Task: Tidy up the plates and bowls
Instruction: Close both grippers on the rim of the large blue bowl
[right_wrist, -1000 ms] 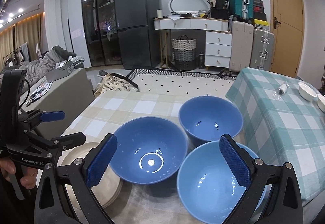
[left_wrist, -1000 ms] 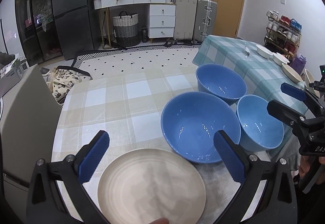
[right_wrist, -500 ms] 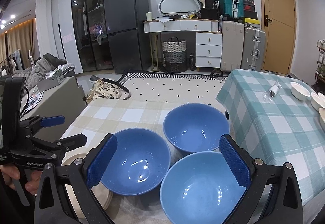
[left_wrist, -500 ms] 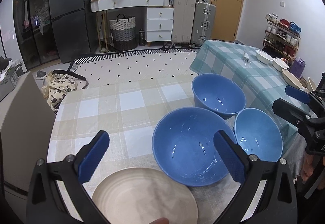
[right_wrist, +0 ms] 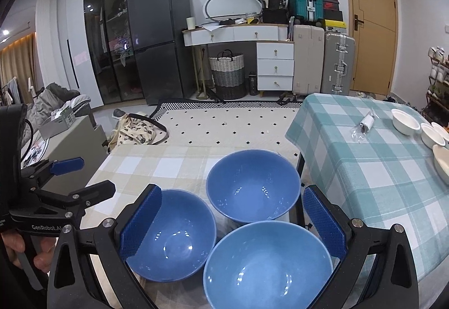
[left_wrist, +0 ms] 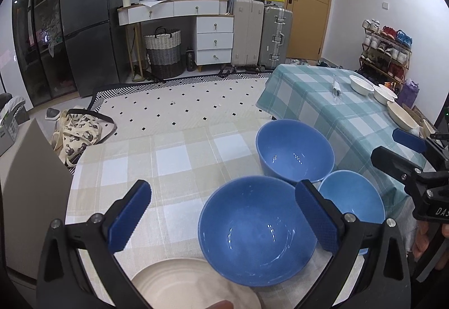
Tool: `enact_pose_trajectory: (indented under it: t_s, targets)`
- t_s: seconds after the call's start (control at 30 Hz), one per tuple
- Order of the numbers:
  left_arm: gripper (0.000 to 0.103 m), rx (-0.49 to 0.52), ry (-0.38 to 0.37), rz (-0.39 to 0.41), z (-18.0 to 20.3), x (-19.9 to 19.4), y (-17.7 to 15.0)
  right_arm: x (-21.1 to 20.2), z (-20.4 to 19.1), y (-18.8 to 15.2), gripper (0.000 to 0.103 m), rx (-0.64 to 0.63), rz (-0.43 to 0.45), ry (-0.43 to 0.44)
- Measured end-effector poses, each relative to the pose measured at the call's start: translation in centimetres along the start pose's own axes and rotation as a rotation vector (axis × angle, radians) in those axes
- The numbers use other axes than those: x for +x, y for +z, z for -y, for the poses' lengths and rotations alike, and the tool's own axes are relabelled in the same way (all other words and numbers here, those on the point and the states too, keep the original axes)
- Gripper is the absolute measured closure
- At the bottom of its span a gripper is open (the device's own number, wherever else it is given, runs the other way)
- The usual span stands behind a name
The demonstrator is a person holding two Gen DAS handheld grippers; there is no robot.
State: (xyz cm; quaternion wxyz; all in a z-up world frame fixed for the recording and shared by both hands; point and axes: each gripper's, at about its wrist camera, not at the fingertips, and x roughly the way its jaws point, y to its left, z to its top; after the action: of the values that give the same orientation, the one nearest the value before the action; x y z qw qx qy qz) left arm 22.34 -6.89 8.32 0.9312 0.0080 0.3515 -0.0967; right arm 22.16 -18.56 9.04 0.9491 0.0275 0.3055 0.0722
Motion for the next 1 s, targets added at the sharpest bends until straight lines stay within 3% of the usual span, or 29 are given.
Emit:
enact_pose_trajectory:
  t_s: [0.5,1.0]
  targets:
    - [0.000,0.023,-0.008,-0.008,1.5,3.6,3.5,2.2,5.1,1.6,0.001,0.094,-0.011,-0.067]
    - [0.000,0.060,-0.024,-0.066,3.5,8.8,4.4,5.6,8.0,0.8,0.001,0.138,-0.070,-0.093]
